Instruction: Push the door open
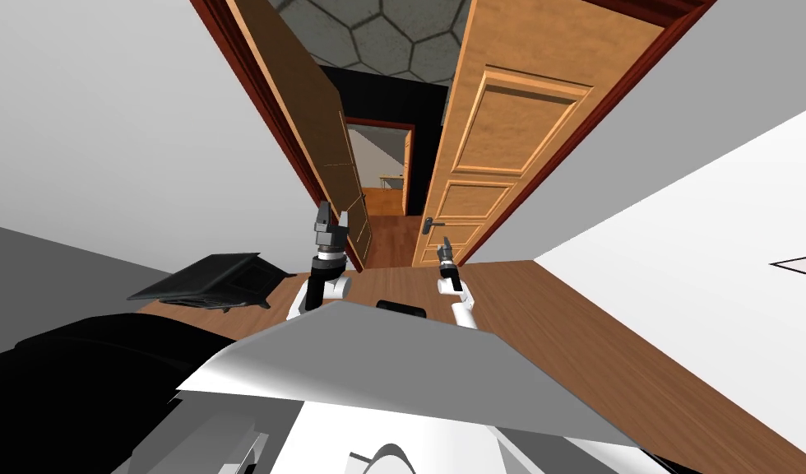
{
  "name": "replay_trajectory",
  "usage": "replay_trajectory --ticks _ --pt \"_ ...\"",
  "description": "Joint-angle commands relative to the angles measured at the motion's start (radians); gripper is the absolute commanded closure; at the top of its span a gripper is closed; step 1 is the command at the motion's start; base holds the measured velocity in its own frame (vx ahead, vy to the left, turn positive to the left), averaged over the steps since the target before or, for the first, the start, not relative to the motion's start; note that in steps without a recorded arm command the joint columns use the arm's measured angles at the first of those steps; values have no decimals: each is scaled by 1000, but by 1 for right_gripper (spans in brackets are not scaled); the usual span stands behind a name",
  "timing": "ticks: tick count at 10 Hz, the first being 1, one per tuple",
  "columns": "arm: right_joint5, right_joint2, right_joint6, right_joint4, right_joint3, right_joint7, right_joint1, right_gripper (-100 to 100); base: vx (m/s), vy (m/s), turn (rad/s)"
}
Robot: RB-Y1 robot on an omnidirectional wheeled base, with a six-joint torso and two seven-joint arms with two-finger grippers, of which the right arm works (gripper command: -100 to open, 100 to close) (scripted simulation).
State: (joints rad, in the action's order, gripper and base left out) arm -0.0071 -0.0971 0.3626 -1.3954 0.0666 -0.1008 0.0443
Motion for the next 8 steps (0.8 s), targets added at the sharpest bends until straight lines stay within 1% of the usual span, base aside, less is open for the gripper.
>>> replay_trajectory --ticks 1,8 --pt "-1 3 -2 35 5 4 19 -100 93 -87 44" --pt "-8 11 -13 169 23 13 92 -100 84 -83 34"
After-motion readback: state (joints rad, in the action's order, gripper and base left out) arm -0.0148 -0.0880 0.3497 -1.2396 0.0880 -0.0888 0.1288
